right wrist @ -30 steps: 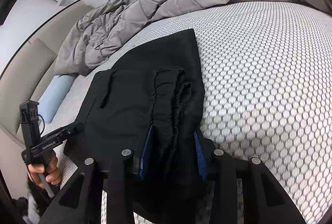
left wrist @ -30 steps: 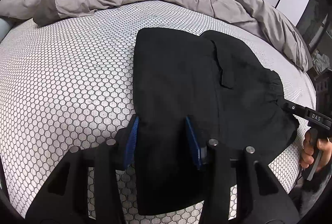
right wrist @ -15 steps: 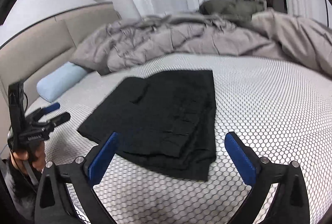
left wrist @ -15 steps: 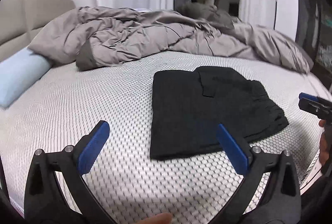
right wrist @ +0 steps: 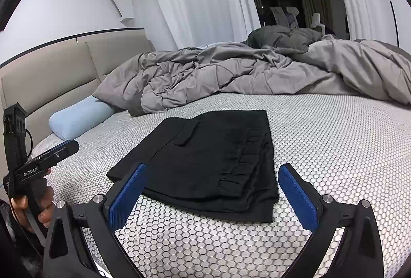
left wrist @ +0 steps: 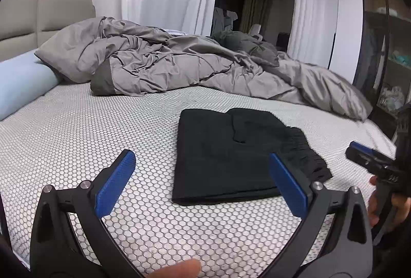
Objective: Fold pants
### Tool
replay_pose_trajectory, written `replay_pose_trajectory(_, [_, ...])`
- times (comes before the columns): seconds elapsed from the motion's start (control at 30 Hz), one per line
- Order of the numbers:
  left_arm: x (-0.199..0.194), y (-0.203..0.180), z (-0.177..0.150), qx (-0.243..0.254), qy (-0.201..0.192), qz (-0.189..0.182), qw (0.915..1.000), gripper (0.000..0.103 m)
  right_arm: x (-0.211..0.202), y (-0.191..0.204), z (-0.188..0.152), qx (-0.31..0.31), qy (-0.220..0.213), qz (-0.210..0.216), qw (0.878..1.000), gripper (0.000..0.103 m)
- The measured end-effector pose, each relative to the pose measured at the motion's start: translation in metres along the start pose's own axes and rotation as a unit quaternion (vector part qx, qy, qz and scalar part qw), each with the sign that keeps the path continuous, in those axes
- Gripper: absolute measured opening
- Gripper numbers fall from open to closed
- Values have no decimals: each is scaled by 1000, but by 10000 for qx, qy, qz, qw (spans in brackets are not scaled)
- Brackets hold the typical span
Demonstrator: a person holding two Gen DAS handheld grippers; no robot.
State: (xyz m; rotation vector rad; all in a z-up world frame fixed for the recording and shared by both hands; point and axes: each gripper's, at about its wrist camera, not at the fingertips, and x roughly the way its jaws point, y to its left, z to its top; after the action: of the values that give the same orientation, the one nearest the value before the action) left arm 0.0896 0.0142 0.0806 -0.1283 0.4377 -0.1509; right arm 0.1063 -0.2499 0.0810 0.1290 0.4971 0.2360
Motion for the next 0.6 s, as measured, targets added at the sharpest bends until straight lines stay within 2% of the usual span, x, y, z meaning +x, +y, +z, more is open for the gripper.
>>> replay_pose_trajectory(0.6, [15,-2,-3,168,124,100,9997,103,7,10,-3,-195,14,-15,9998,103])
